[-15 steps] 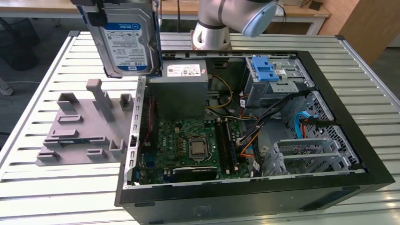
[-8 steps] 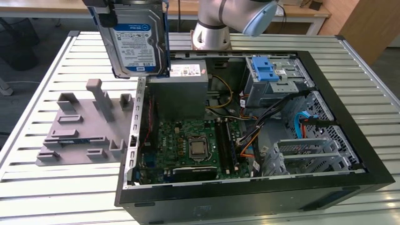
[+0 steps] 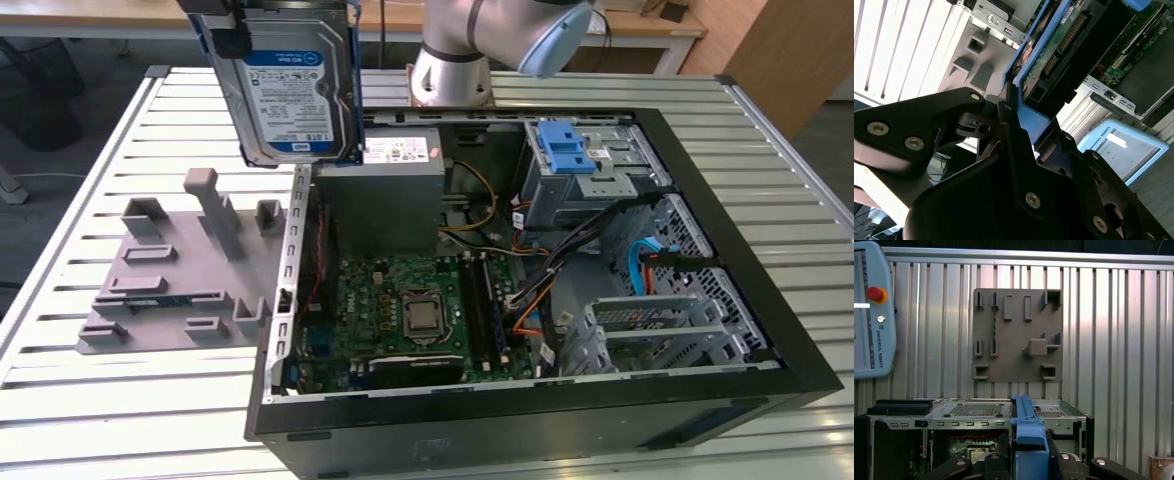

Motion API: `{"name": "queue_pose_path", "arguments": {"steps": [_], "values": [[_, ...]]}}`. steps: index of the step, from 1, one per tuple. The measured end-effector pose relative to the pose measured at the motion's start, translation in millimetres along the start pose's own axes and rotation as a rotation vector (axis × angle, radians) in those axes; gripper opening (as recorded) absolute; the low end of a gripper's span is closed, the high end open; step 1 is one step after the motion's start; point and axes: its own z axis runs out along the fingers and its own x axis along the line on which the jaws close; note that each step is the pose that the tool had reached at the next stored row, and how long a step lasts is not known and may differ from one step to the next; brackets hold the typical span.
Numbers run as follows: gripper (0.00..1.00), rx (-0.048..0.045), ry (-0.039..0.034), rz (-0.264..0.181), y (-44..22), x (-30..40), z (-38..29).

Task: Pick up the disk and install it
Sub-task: 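Pick up the disk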

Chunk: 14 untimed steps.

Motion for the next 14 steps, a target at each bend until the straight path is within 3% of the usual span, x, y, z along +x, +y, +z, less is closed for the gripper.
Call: {"name": "queue_pose_path", "arguments": {"steps": [5,11,14], "values": [[0.36,-0.0001,0.0000,0.000,-1.9,0.0,0.0],[0.36,0.0000,0.0000,0.000,-12.0,0.2,0.0],[0.36,0.0000,0.0001,0.000,-12.8,2.1,0.3]]}}
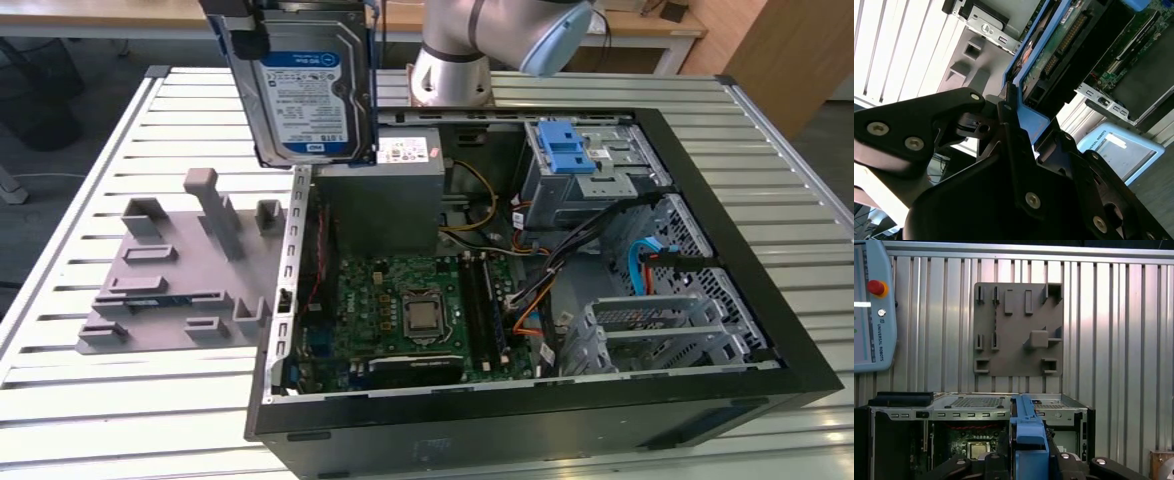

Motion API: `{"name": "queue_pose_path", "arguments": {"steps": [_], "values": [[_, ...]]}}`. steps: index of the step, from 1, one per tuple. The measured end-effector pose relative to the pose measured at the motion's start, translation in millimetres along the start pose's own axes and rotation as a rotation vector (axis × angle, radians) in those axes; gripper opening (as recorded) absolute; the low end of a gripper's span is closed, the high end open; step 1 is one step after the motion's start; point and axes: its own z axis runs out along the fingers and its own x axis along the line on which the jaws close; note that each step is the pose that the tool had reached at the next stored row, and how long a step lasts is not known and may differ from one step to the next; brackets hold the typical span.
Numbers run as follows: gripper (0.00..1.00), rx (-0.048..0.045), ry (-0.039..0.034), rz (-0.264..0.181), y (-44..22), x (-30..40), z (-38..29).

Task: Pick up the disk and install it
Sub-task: 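Pick up the disk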

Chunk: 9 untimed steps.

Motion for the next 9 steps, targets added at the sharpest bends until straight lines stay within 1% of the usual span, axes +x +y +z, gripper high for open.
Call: {"name": "queue_pose_path", "arguments": {"steps": [7,9], "values": [[0.36,0.0001,0.0000,0.000,-0.1,20.6,0.6],[0.36,0.0002,0.0000,0.000,-1.9,24.2,0.8]]}}
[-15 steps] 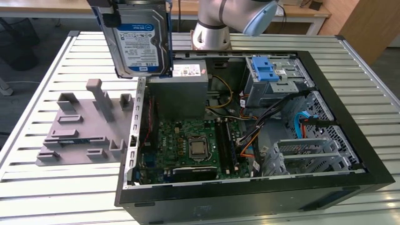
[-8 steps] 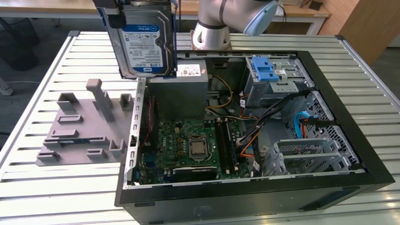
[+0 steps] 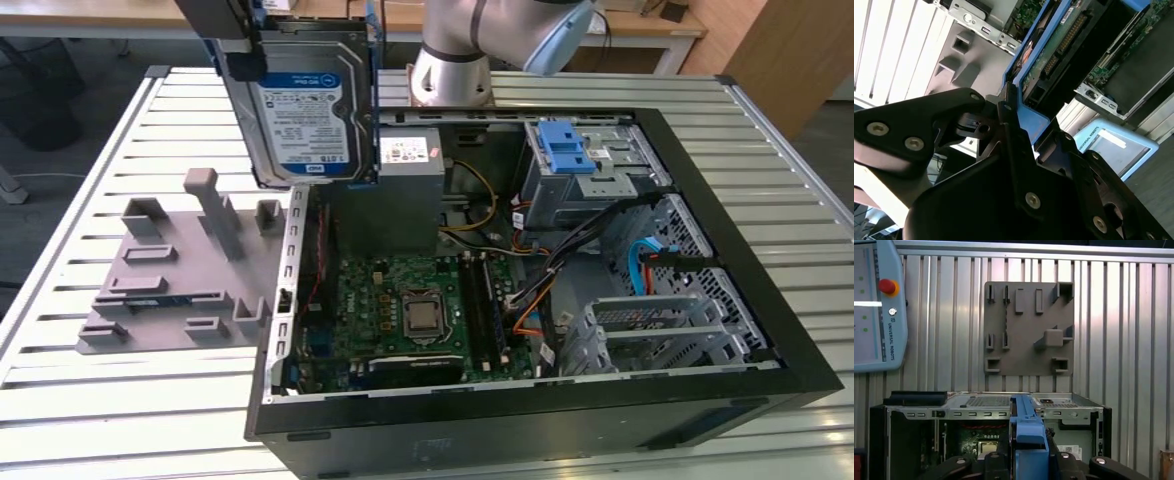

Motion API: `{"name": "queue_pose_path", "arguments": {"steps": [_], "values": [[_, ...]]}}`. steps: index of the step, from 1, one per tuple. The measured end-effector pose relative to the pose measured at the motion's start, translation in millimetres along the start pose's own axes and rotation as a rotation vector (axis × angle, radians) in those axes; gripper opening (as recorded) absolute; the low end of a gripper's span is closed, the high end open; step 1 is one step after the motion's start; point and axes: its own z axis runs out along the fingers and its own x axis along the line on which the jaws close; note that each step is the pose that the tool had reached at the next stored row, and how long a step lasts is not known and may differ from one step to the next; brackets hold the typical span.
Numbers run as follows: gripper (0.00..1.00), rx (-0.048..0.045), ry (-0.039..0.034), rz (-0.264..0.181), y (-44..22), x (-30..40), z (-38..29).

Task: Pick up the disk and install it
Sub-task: 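Pick up the disk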

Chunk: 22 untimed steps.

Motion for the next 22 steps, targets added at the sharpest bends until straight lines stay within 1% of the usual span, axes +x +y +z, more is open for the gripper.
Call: {"name": "queue_pose_path", "arguments": {"steps": [2,4,12,15,16,18,20,22], "values": [[0.36,-0.0002,0.0000,0.000,-5.5,1.3,0.1],[0.36,-0.0003,0.0001,0.000,-13.1,1.7,0.1],[0.36,-0.0003,0.0001,0.000,-49.1,2.3,1.0],[0.36,-0.0002,-0.0001,0.000,-60.9,2.7,1.5],[0.36,-0.0002,0.0000,0.000,-63.4,3.4,1.5],[0.36,-0.0003,-0.0001,0.000,-65.3,6.1,1.8],[0.36,-0.0003,0.0001,0.000,-65.9,12.2,1.9],[0.36,-0.0002,0.0000,0.000,-66.0,19.7,2.4]]}}
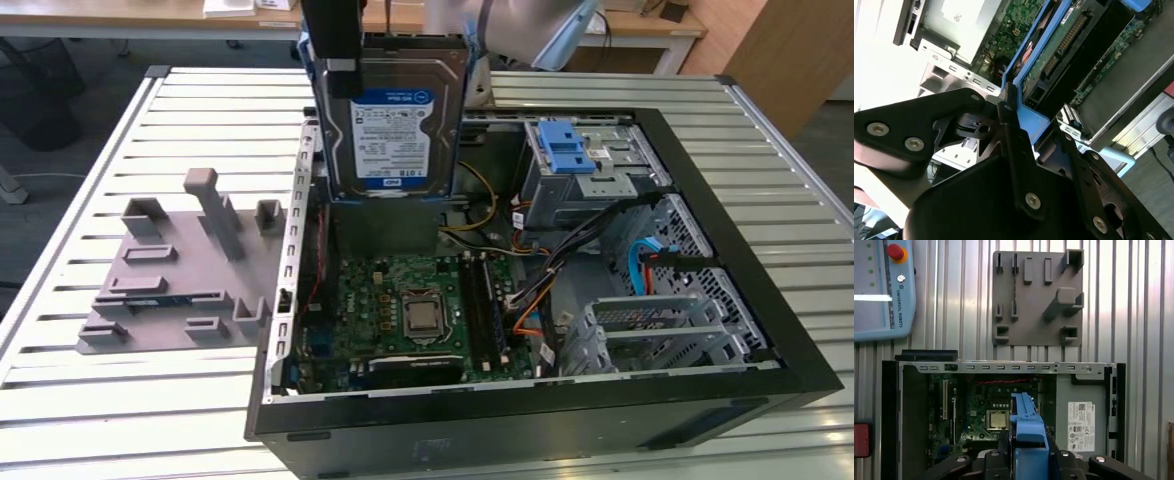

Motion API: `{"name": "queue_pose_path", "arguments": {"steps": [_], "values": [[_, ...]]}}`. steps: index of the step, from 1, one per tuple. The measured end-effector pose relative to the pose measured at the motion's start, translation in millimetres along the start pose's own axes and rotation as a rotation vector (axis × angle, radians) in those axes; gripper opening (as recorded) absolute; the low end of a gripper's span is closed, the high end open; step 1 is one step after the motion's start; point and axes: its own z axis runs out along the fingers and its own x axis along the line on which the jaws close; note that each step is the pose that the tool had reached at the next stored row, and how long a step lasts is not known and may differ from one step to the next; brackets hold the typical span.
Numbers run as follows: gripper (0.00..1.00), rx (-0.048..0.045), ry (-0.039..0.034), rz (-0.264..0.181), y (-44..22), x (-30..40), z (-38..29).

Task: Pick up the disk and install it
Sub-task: 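Pick up the disk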

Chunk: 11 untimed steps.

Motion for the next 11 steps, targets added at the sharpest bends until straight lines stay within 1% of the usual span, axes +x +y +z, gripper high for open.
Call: {"name": "queue_pose_path", "arguments": {"steps": [4,6,11], "values": [[0.36,0.0000,0.0000,0.000,-0.7,13.5,0.5],[0.36,0.0001,-0.0001,0.000,-4.2,16.7,0.7],[0.36,0.0000,0.0000,0.000,-24.9,19.1,1.5]]}}
